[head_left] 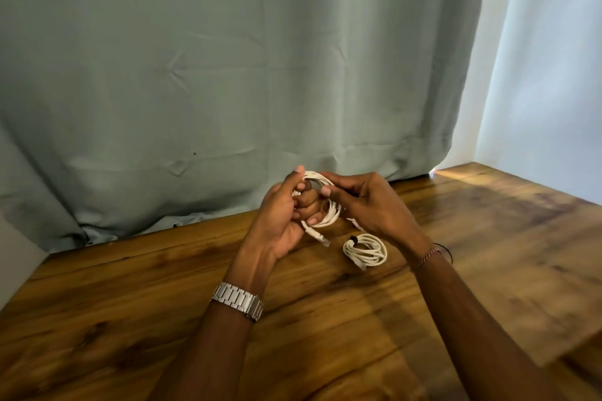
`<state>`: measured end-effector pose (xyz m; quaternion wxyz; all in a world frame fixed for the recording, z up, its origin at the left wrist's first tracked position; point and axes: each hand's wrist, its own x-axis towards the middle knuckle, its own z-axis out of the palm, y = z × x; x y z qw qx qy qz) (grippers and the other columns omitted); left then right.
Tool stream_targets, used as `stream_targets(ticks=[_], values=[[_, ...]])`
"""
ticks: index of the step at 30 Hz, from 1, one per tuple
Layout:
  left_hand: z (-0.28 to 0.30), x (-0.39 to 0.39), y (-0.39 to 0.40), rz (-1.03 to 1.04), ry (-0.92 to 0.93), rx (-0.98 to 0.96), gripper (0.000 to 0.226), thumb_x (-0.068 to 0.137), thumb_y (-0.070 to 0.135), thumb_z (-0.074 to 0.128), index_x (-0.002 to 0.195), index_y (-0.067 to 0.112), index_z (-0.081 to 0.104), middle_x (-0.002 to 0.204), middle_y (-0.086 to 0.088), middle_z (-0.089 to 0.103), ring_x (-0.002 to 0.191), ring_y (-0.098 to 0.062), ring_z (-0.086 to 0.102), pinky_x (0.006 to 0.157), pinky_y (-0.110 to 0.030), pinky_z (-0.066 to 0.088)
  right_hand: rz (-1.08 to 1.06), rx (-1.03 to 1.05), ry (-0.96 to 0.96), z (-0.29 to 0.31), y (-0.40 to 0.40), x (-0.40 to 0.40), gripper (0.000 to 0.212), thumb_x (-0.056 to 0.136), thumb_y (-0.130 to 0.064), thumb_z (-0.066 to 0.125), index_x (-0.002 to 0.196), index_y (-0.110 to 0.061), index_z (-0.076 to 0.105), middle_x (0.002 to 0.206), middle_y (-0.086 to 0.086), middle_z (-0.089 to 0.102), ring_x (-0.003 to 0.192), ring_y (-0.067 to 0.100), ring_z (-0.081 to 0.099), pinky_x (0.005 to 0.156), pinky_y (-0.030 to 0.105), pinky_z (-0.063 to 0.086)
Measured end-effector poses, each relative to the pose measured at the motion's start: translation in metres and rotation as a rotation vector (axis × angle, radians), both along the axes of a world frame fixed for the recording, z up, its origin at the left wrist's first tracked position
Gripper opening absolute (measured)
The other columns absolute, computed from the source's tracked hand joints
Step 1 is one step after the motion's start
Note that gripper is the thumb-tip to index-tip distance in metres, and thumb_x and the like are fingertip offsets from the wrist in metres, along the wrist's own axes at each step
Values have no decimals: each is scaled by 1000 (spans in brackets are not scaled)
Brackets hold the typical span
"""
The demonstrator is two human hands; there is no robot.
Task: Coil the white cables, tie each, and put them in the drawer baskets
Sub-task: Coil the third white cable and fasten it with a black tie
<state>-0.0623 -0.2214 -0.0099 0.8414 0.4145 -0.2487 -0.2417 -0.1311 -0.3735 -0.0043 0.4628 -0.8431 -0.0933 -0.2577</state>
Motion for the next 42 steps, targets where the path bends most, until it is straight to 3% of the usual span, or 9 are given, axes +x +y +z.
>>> stream_targets(ticks=[2, 7, 13, 17, 21, 27, 32, 36, 42], values=[[-4, -6, -15, 39, -26, 30, 37, 107, 27, 39, 71, 18, 37, 44, 6, 22, 33, -6, 20, 38, -21, 27, 45, -58, 71, -3, -17, -10, 37, 99, -30, 63, 135, -31, 63, 96, -11, 77, 70, -8, 58, 66, 13, 48], [-17, -12, -48, 51, -4, 70, 38, 107, 26, 39, 70, 19, 35, 44, 6, 18, 31, -6, 18, 37, -19, 21, -84, -157, 129, -15, -75, -30, 49, 97, -50, 56, 142, -32, 56, 129, -8, 69, 108, -1, 67, 96, 28, 54], [-29, -15, -68, 51, 17, 106, 37, 106, 26, 40, 70, 20, 34, 44, 6, 19, 33, -7, 17, 40, -21, 18, -349, -361, 360, -52, -146, -43, 11, 91, -11, 72, 99, -16, 76, 103, 1, 76, 90, 13, 69, 87, 42, 57], [-34, -19, -78, 54, -5, 121, 38, 106, 26, 41, 70, 20, 33, 46, 5, 18, 35, -8, 17, 42, -24, 16, -285, -545, 585, -78, -150, -48, 15, 85, -14, 78, 99, -20, 78, 99, -11, 69, 81, -3, 59, 76, 14, 50], [-35, -23, -79, 51, -42, 132, 40, 107, 27, 40, 69, 19, 33, 47, 4, 18, 37, -9, 17, 44, -26, 16, -319, -565, 578, -97, -149, -45, 19, 92, -17, 71, 111, -19, 75, 96, -19, 56, 89, -1, 49, 87, 17, 41], [-37, -19, -74, 64, -81, 127, 41, 107, 29, 39, 68, 19, 33, 49, 3, 16, 42, -11, 12, 43, -25, 18, -336, -597, 481, -112, -148, -36, 7, 98, -17, 63, 100, -15, 70, 90, -16, 50, 99, 11, 57, 66, 3, 37], [-32, -16, -58, 87, -117, 158, 42, 108, 30, 38, 68, 20, 32, 49, 4, 17, 37, -8, 16, 45, -27, 14, -346, -389, 35, -90, -125, -30, 4, 94, -25, 66, 91, -26, 63, 109, -10, 63, 102, 21, 57, 82, 36, 50], [-22, -11, -36, 127, -154, 179, 41, 108, 30, 37, 69, 19, 34, 49, 5, 19, 37, -8, 17, 45, -26, 15, -279, -308, -288, -31, -72, -32, 10, 93, -21, 69, 87, -23, 61, 118, -9, 68, 114, 13, 51, 91, 22, 42], [-6, 3, 16, 261, -244, 244, 44, 108, 31, 38, 66, 16, 40, 50, 4, 25, 41, -10, 21, 46, -28, 19, -117, -321, -399, 30, 5, -16, 23, 99, -36, 54, 97, -15, 62, 83, -11, 67, 79, 5, 66, 74, 22, 52]])
